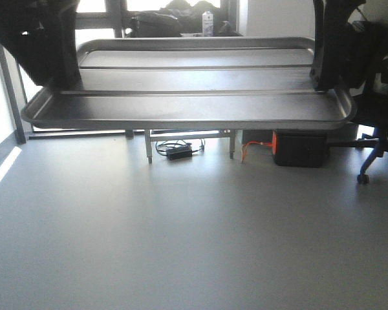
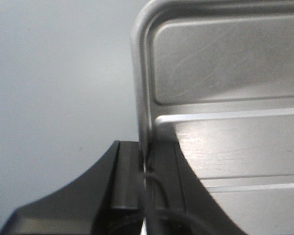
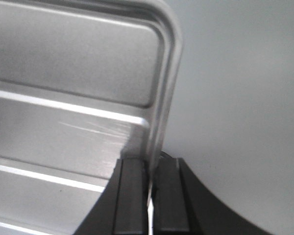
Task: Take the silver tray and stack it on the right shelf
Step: 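Hold the tray level with both grippers while the base drives away, then hold the tray while the base turns to face the other shelf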
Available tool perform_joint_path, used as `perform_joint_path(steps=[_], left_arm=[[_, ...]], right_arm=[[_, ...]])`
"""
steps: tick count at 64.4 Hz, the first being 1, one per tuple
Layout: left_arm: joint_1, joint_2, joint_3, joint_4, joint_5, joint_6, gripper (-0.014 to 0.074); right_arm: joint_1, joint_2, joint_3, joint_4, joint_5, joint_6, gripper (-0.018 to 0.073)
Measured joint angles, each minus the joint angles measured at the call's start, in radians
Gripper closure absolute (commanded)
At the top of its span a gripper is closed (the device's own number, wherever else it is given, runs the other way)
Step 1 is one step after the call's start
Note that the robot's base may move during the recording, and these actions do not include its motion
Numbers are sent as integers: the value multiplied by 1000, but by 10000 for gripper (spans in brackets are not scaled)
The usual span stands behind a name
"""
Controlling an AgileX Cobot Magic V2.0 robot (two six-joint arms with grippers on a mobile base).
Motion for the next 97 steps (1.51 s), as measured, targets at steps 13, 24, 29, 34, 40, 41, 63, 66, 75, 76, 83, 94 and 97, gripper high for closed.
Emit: perform_joint_path(steps=[13, 24, 29, 34, 40, 41, 63, 66, 75, 76, 83, 94, 97], left_arm=[[0, 0, 0, -1, 0, 0, 690], [0, 0, 0, -1, 0, 0, 690], [0, 0, 0, -1, 0, 0, 690], [0, 0, 0, -2, 0, 0, 690], [0, 1, 0, -2, 0, 0, 690], [0, 1, 0, -2, 0, 0, 690], [0, 6, 0, -4, -2, 0, 690], [0, 6, 0, -4, -2, 0, 690], [0, 12, 0, -6, -4, 0, 690], [0, 12, 0, -6, -4, 0, 690], [0, 16, 0, -6, -6, 0, 690], [0, 22, 0, -8, -6, 0, 690], [0, 23, 0, -8, -8, 0, 690]], right_arm=[[0, 0, 0, 0, 0, 0, 502], [0, 0, 0, 0, 0, 0, 502], [0, 0, 0, 0, 0, 0, 502], [0, 0, 0, 0, 0, 0, 502], [0, 0, 0, 0, 0, 0, 502], [0, 0, 0, 0, 0, 0, 502], [0, 0, 1, -2, 4, 0, 502], [0, 0, 1, -2, 4, 0, 502], [0, 0, 1, -2, 4, 0, 502], [0, 0, 1, -2, 4, 0, 502], [0, 0, 1, -4, 4, 0, 502], [0, 0, 1, -6, 4, 0, 502], [0, 0, 1, -6, 4, 0, 502]])
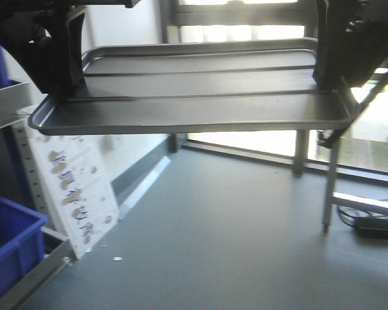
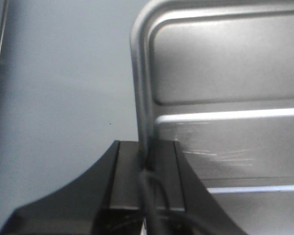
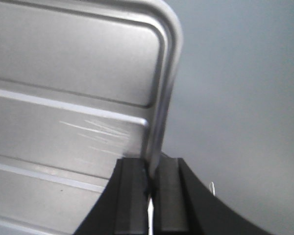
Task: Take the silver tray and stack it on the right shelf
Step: 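Hold the tray while the base turns to face the other shelf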
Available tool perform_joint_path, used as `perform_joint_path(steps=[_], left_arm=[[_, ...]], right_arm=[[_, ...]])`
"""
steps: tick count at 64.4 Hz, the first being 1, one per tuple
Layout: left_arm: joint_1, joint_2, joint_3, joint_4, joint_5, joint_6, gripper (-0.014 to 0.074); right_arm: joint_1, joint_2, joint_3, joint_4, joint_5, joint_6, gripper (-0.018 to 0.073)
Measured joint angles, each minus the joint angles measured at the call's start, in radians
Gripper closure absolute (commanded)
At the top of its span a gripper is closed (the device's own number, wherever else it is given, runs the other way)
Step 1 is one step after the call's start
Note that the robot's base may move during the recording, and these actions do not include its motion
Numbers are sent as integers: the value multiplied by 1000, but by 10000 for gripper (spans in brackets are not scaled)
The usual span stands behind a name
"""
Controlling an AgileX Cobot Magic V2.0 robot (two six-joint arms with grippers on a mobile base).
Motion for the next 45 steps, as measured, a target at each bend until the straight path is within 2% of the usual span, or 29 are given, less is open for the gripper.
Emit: perform_joint_path(steps=[45], left_arm=[[0, 5, 0, 0, 0, 0, 690]], right_arm=[[0, 0, 0, -2, 0, 0, 502]])
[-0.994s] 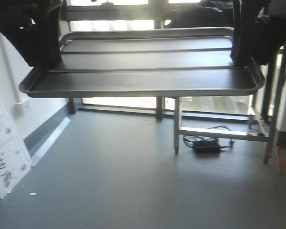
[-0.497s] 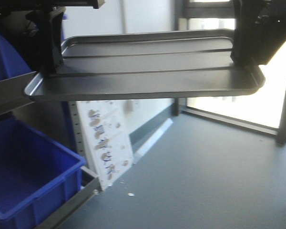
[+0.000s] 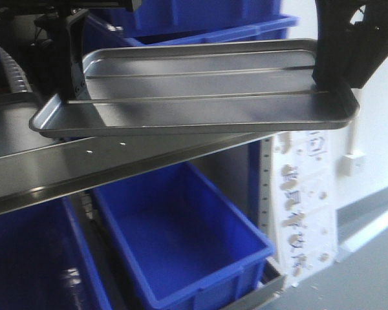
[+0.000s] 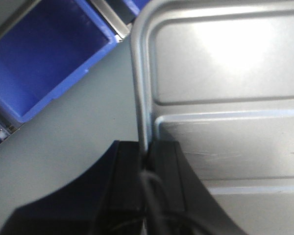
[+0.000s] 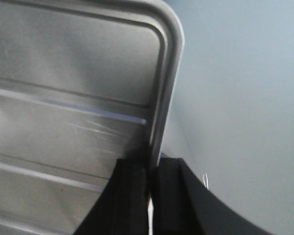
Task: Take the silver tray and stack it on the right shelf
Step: 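Hold the tray while the base turns to face the other shelf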
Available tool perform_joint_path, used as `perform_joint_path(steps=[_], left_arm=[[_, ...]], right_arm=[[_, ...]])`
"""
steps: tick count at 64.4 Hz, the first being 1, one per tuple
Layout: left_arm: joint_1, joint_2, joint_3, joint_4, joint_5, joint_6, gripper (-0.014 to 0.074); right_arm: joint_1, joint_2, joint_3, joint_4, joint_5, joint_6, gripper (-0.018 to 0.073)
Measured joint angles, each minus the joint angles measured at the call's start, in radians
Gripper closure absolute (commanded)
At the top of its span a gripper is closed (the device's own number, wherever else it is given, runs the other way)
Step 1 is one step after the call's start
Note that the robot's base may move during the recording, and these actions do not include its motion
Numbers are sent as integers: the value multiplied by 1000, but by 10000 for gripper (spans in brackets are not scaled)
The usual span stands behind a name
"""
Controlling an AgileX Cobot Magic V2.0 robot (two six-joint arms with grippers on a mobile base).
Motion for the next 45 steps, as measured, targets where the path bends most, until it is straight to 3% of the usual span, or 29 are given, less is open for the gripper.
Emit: perform_joint_path(steps=[45], left_arm=[[0, 0, 0, 0, 2, 0, 690]], right_arm=[[0, 0, 0, 0, 0, 0, 502]])
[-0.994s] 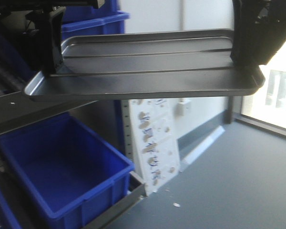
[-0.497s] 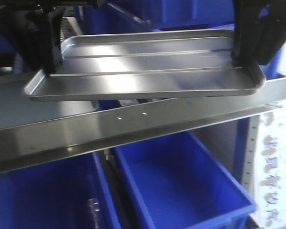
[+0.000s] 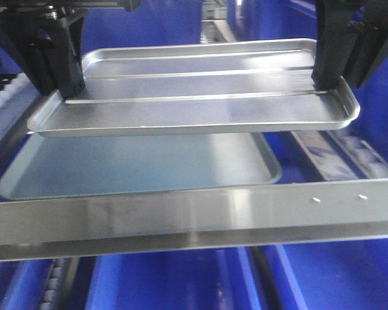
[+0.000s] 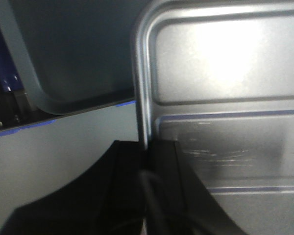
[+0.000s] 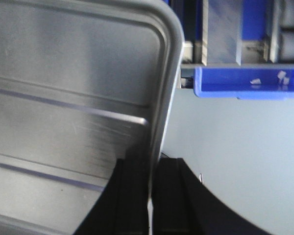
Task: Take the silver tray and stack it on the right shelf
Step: 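Hold the tray while the base turns to face the other shelf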
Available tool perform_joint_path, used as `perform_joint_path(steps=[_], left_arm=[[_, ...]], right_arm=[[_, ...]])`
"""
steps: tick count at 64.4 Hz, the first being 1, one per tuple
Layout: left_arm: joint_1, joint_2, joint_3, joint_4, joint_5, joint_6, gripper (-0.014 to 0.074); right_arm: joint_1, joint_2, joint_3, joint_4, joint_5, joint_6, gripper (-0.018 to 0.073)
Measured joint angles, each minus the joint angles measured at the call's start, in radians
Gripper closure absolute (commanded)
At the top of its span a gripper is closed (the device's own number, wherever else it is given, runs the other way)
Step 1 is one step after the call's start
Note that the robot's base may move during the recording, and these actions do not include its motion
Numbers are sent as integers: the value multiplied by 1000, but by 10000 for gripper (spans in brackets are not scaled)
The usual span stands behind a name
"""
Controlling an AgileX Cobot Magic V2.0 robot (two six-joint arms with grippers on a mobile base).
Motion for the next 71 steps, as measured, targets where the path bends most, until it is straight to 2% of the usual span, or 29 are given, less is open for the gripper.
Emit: perform_joint_path(steps=[71], left_arm=[[0, 7, 0, 0, 2, 0, 690]], right_arm=[[0, 0, 0, 0, 0, 0, 502]])
